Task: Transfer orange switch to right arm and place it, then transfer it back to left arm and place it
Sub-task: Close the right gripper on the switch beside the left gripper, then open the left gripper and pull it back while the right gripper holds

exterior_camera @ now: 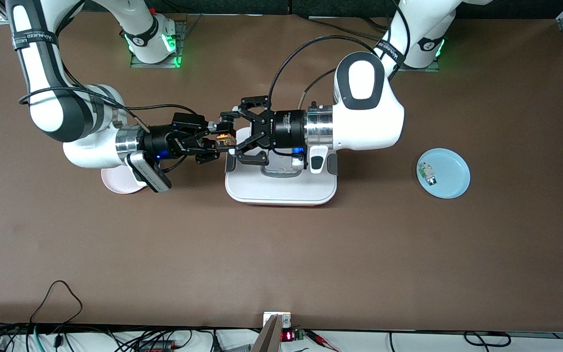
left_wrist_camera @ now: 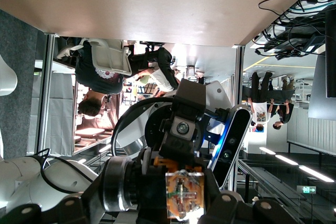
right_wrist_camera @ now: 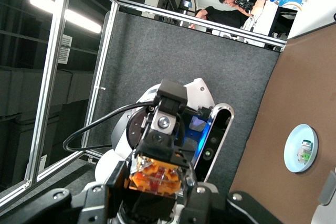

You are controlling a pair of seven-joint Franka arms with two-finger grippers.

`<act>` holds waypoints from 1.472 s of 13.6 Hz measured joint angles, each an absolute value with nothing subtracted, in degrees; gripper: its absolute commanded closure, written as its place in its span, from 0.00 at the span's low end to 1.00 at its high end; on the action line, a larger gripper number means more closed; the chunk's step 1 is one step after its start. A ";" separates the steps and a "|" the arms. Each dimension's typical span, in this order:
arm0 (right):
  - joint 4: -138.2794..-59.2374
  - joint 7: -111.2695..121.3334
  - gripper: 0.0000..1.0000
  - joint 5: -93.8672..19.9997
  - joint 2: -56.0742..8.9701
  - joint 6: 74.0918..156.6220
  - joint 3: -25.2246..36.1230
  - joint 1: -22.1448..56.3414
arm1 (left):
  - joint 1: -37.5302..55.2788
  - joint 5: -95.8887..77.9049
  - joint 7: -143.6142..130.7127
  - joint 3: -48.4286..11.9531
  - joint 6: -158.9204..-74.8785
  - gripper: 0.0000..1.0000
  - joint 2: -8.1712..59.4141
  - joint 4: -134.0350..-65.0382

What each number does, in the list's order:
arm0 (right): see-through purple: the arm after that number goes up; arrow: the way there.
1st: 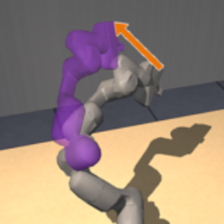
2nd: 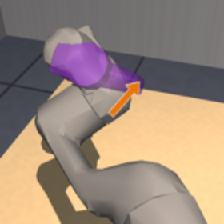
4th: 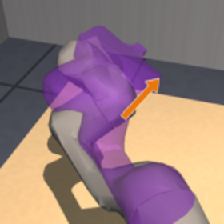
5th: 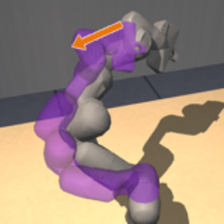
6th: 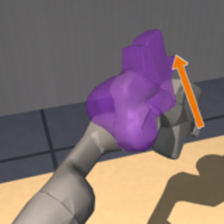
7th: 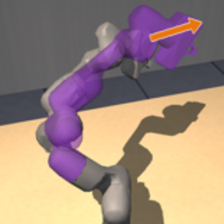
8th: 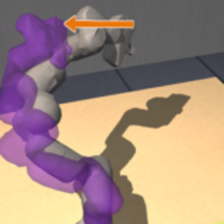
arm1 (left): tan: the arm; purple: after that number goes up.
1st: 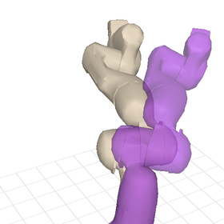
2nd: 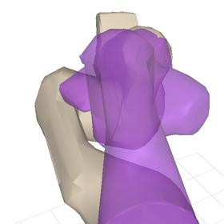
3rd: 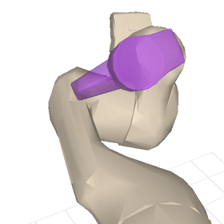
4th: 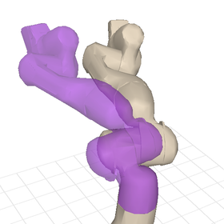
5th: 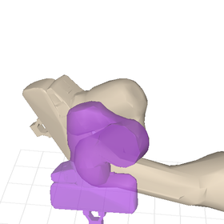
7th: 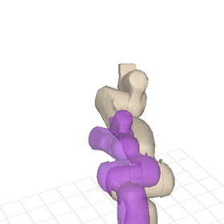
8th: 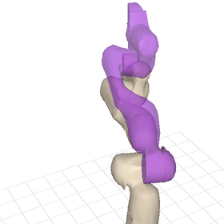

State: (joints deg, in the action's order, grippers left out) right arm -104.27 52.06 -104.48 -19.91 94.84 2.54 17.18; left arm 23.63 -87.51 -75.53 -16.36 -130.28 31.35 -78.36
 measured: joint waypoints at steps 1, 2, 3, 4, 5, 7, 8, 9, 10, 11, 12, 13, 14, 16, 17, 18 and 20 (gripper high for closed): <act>-104.26 52.08 0.67 -104.48 -19.91 94.84 2.54 17.18 | 23.63 -87.51 -75.52 -16.36 -130.28 0.75 31.35 -78.36; -104.26 52.09 0.67 -104.48 -19.91 94.84 2.54 17.18 | 23.63 -87.51 -75.52 -16.36 -130.28 0.46 31.34 -78.36; -104.25 52.09 0.67 -104.48 -19.91 94.84 2.54 17.18 | 23.62 -87.51 -75.53 -16.35 -130.28 0.00 31.34 -78.36; -104.24 52.10 0.67 -104.49 -19.91 94.84 2.53 17.19 | 23.63 -87.50 -75.53 -16.35 -130.28 0.00 31.34 -78.34; -104.21 52.60 0.67 -104.49 -19.91 94.85 2.54 17.22 | 23.62 -87.30 -75.64 -16.35 -130.28 0.00 31.35 -78.34; -104.19 53.16 0.68 -104.49 -19.91 94.85 2.54 17.24 | 23.53 -86.43 -75.77 -16.29 -130.30 0.00 31.34 -78.32; -104.18 53.23 0.68 -104.49 -19.91 94.85 2.54 17.24 | 23.47 -86.33 -75.78 -16.25 -130.30 0.00 31.33 -78.29; -104.17 53.27 0.68 -104.49 -19.91 94.85 2.54 17.24 | 23.44 -86.29 -75.78 -16.23 -130.30 0.00 31.33 -78.27; -104.15 53.30 0.68 -104.49 -19.91 94.85 2.54 17.24 | 23.42 -86.27 -75.78 -16.23 -130.30 0.00 31.32 -78.25; -104.14 53.34 0.68 -104.49 -19.91 94.85 2.54 17.24 | 23.42 -86.26 -75.78 -16.22 -130.30 0.00 31.32 -78.25; -104.13 53.41 0.68 -104.49 -19.91 94.86 2.54 17.24 | 23.42 -86.26 -75.78 -16.23 -130.30 0.00 31.32 -78.25; -104.12 53.53 0.68 -104.47 -19.91 94.92 2.55 17.24 | 23.42 -86.25 -75.78 -16.22 -130.30 0.00 31.32 -78.24; -104.11 53.61 0.68 -104.28 -19.91 95.01 2.62 17.24 | 23.42 -86.25 -75.78 -16.22 -130.30 0.00 31.32 -78.23; -104.01 53.84 0.69 -101.97 -19.92 95.44 3.07 17.21 | 23.39 -86.24 -75.78 -16.18 -130.30 0.00 31.32 -78.22; -103.59 53.88 0.70 -99.50 -19.92 96.14 3.27 16.98 | 23.32 -86.23 -75.78 -16.11 -130.30 0.00 31.32 -78.22; -102.84 53.88 0.70 -96.83 -19.92 96.81 3.40 16.50 | 23.15 -86.23 -75.78 -16.00 -130.30 0.00 31.32 -78.22; -101.07 53.82 0.70 -91.98 -19.90 98.47 3.72 15.46 | 22.29 -84.48 -75.78 -15.85 -130.09 0.00 31.27 -78.22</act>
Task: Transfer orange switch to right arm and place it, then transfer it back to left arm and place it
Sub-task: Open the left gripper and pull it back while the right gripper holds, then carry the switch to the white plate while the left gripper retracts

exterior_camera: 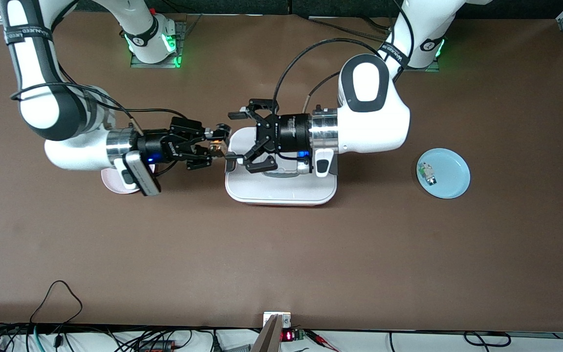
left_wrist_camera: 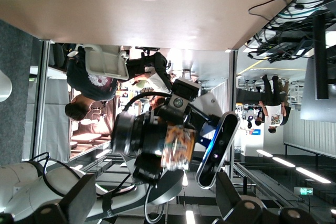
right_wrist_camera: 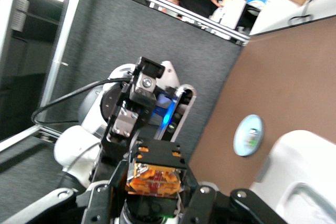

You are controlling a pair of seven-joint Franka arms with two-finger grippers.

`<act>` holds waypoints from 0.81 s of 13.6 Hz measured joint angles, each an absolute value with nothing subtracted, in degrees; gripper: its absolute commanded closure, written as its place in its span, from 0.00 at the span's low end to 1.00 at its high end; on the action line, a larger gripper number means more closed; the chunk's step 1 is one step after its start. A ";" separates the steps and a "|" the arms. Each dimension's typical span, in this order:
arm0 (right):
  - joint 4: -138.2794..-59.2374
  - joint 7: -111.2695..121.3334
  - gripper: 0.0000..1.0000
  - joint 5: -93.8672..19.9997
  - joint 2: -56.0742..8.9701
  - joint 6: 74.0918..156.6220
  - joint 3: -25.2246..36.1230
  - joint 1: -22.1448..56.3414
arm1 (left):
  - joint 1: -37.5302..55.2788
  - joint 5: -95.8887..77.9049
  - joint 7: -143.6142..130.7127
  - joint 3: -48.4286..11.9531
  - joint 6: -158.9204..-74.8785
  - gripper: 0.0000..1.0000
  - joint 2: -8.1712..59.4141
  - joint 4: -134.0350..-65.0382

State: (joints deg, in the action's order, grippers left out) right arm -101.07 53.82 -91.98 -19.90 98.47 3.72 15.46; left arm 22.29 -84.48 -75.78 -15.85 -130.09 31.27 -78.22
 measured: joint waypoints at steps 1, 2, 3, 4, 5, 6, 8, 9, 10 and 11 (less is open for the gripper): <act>-100.41 53.80 0.70 -89.76 -19.87 99.00 3.82 14.95 | 21.65 -81.33 -75.82 -15.86 -129.06 0.00 31.15 -78.19; -99.99 53.79 0.70 -87.49 -19.86 99.35 3.84 14.46 | 20.85 -77.31 -75.91 -15.85 -126.86 0.00 30.91 -78.13; -99.62 53.79 0.70 -84.82 -19.86 99.78 3.87 13.97 | 19.69 -72.92 -76.02 -15.84 -123.88 0.00 30.57 -78.12; -99.15 53.79 0.70 -81.38 -19.85 100.20 3.89 13.40 | 18.19 -68.45 -76.06 -15.82 -120.26 0.00 30.18 -78.10; -98.46 53.79 0.70 -77.22 -19.81 100.45 3.92 12.61 | 16.36 -63.34 -75.87 -15.80 -116.00 0.00 29.72 -78.07; -97.63 53.78 0.70 -72.47 -19.77 100.47 3.94 11.65 | 14.59 -57.60 -74.99 -15.80 -111.55 0.00 29.26 -77.96; -95.76 53.77 0.70 -61.77 -19.64 100.44 3.97 9.94 | 12.36 -43.75 -69.31 -15.84 -102.85 0.00 27.85 -77.81; -94.89 53.76 0.70 -56.34 -19.54 100.44 4.00 9.32 | 12.15 -36.84 -65.68 -15.90 -99.32 0.00 26.98 -77.81; -94.15 53.77 0.70 -50.32 -19.43 100.28 4.01 8.67 | 12.22 -30.85 -62.72 -16.15 -96.70 0.00 26.23 -77.81; -93.64 54.38 0.70 -43.37 -19.28 99.87 4.02 7.98 | 12.41 -25.00 -60.33 -16.58 -94.65 0.00 25.47 -77.82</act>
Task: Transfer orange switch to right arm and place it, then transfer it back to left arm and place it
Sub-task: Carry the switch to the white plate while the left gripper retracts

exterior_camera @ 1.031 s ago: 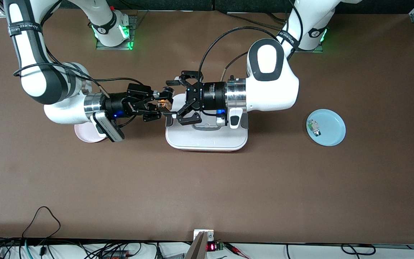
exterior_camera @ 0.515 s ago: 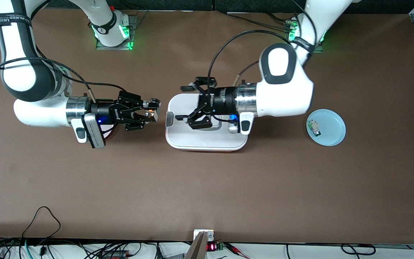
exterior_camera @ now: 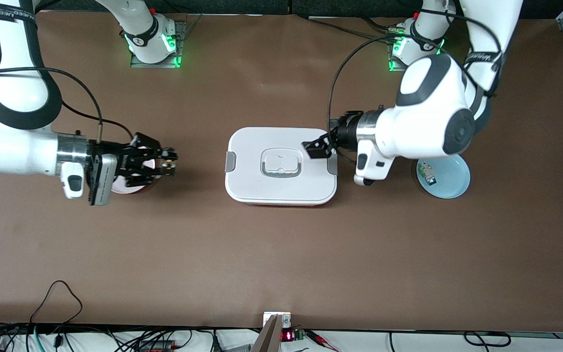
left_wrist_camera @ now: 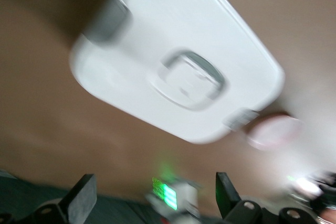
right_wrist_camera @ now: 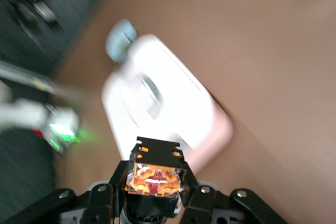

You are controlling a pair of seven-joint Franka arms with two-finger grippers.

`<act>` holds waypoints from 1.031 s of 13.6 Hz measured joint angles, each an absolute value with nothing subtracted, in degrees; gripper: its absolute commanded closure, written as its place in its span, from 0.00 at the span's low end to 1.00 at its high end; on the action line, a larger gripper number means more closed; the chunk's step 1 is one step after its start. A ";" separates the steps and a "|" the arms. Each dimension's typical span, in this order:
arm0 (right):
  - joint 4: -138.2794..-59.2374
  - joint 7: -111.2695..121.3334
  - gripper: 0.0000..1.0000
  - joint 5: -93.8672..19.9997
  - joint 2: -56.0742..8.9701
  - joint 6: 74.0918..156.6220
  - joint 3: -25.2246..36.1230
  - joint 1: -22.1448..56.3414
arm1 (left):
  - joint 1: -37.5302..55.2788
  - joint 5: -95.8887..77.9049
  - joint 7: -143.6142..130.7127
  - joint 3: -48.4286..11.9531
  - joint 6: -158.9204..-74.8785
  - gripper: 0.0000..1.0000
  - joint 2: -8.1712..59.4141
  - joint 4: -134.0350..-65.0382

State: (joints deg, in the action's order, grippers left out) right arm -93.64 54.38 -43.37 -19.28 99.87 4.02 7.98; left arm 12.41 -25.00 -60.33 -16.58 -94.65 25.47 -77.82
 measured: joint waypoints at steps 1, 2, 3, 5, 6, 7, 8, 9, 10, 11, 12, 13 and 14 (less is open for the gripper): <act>-93.37 56.15 0.70 -36.26 -19.09 99.73 4.02 7.51 | 12.74 -19.69 -58.30 -16.98 -92.89 0.00 24.73 -77.81; -93.24 59.20 0.70 -29.15 -18.93 99.73 4.02 7.29 | 13.07 -15.10 -56.16 -17.54 -91.19 0.00 23.91 -77.83; -93.19 62.47 0.69 -22.35 -18.88 99.82 4.00 7.24 | 13.35 -11.54 -53.79 -18.05 -89.93 0.00 23.10 -77.97; -93.20 69.60 0.69 -9.69 -19.01 100.79 3.96 7.24 | 13.81 -6.37 -48.34 -18.26 -88.93 0.00 21.29 -78.90; -93.35 73.43 0.69 -5.14 -19.19 101.90 3.94 7.23 | 13.72 -4.37 -45.24 -18.23 -88.90 0.00 20.48 -79.55; -93.93 77.04 0.66 -2.35 -19.36 103.47 3.94 7.19 | 13.44 -2.62 -41.99 -18.13 -88.89 0.00 19.95 -80.03; -94.85 80.47 0.66 -0.97 -19.59 105.09 3.95 7.01 | 12.72 -1.18 -38.53 -18.02 -88.86 0.00 19.58 -80.33; -96.13 83.96 0.66 -0.36 -19.85 106.78 3.96 6.56 | 11.52 -0.39 -35.25 -17.92 -88.78 0.00 19.17 -80.62; -97.94 87.40 0.67 -0.14 -20.06 108.65 3.98 5.87 | 9.80 -0.03 -32.24 -17.85 -88.50 0.00 18.65 -80.96; -100.35 90.61 0.67 -0.13 -20.13 110.96 3.99 5.08 | 7.84 0.01 -29.50 -17.80 -88.13 0.00 17.89 -81.51; -102.96 92.96 0.67 -0.12 -20.15 113.62 4.00 4.35 | 5.93 0.02 -26.98 -17.76 -87.77 0.00 16.97 -82.23; -105.53 94.45 0.67 -0.11 -20.17 116.46 4.00 3.80 | 4.24 0.02 -24.88 -17.73 -87.52 0.00 15.97 -83.04; -108.41 95.44 0.68 -0.09 -20.18 120.00 4.00 3.48 | 2.64 0.02 -22.85 -17.70 -87.22 0.00 14.84 -83.81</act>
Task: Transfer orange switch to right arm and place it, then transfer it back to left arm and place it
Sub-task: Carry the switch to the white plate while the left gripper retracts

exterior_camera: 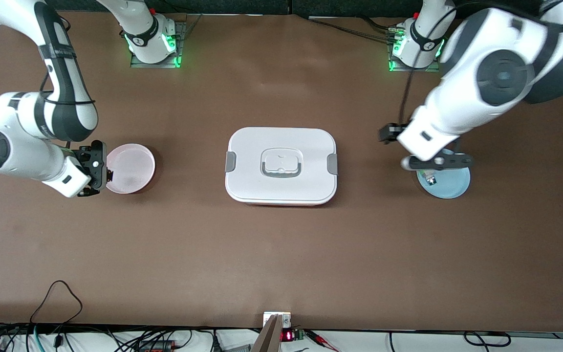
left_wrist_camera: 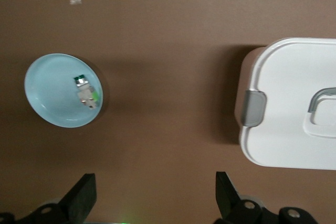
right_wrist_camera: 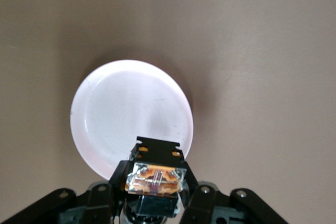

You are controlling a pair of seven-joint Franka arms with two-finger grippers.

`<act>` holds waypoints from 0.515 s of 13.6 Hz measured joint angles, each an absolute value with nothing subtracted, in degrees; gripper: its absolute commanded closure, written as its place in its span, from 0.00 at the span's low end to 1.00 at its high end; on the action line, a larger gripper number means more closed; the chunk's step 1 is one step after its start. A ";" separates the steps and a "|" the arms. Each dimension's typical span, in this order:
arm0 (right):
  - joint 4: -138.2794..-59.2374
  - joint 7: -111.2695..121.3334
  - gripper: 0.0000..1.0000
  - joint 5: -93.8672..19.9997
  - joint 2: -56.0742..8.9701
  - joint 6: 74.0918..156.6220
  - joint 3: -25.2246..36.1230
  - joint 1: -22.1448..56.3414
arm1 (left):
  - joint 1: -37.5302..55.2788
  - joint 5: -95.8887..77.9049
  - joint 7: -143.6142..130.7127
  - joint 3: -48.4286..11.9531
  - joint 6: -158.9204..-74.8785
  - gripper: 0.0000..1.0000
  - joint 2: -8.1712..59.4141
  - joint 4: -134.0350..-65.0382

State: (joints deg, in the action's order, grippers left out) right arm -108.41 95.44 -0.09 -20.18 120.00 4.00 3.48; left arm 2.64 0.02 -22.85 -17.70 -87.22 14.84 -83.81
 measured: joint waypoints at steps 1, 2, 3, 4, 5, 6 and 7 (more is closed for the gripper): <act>-111.23 95.72 0.68 -0.06 -20.17 123.77 3.99 3.44 | 1.66 0.02 -21.46 -17.70 -86.73 0.00 13.95 -84.34; -114.19 95.77 0.68 -0.01 -20.16 127.65 3.89 3.45 | 1.06 0.02 -20.82 -17.69 -86.44 0.00 13.17 -84.62; -117.32 95.77 0.68 0.07 -20.16 131.57 3.76 3.45 | 0.71 0.02 -20.70 -17.70 -86.33 0.00 12.46 -84.76; -120.43 95.77 0.69 0.14 -20.15 135.39 3.66 3.46 | 0.54 0.02 -20.67 -17.70 -86.13 0.00 11.68 -84.87; -123.09 95.78 0.69 0.18 -20.14 138.69 3.53 3.47 | 0.51 0.02 -20.67 -17.71 -85.52 0.00 10.92 -84.87; -125.35 95.78 0.69 0.20 -20.11 141.58 3.39 3.48 | 0.51 0.02 -20.67 -17.76 -84.66 0.00 9.92 -84.86; -127.42 95.78 0.69 0.22 -20.07 144.17 3.21 3.49 | 0.53 0.02 -20.67 -17.89 -83.71 0.00 8.61 -84.87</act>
